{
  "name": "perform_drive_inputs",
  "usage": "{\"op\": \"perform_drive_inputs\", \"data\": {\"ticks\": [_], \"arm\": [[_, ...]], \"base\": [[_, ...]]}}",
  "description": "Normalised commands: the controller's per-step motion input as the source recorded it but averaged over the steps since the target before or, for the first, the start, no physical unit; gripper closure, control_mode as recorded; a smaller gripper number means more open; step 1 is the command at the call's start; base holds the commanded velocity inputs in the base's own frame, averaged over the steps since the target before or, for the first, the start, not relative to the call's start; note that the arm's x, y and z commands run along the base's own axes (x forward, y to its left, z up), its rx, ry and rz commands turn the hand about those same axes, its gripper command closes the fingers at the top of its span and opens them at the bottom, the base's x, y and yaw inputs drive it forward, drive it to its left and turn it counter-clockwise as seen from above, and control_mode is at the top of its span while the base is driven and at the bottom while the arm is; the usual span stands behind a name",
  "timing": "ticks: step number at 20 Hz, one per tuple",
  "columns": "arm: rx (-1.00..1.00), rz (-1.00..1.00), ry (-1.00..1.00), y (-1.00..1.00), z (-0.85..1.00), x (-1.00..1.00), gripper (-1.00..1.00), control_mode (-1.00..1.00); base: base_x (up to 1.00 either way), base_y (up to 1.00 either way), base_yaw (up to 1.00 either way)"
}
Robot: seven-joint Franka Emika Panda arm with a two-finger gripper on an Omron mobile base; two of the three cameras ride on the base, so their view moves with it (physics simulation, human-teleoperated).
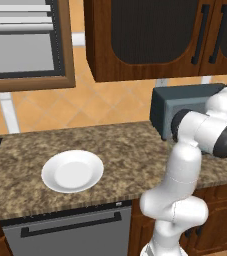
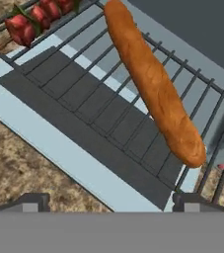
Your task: Pick up the kebab skewer and baguette bread, and place them inside the toaster oven. Close the toaster oven door and start by setting the timer.
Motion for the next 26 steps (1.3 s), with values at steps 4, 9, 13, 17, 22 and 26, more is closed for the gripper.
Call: {"op": "perform_drive_inputs", "data": {"ticks": [4, 9, 13, 17, 22, 26], "arm": [[0.00, -0.67, 0.20, 0.53, -0.18, -0.20, -1.00, -1.00], [0.00, -0.64, 0.21, 0.40, -0.12, 0.00, -1.00, -1.00], [0.04, -0.41, 0.16, -0.01, 0.00, -0.52, -1.00, -1.00], [0.01, -0.38, 0.05, 0.03, -0.12, -0.17, -1.00, -1.00], [0.00, -0.31, 0.00, 0.00, -0.07, 0.02, -1.00, -1.00], [0.00, -0.25, 0.00, 0.00, -0.02, 0.00, -1.00, -1.00]], "base": [[0.00, 0.00, 0.00], [0.00, 0.00, 0.00], [0.00, 0.00, 0.00], [0.00, 0.00, 0.00], [0.00, 0.00, 0.00], [0.00, 0.00, 0.00]]}}
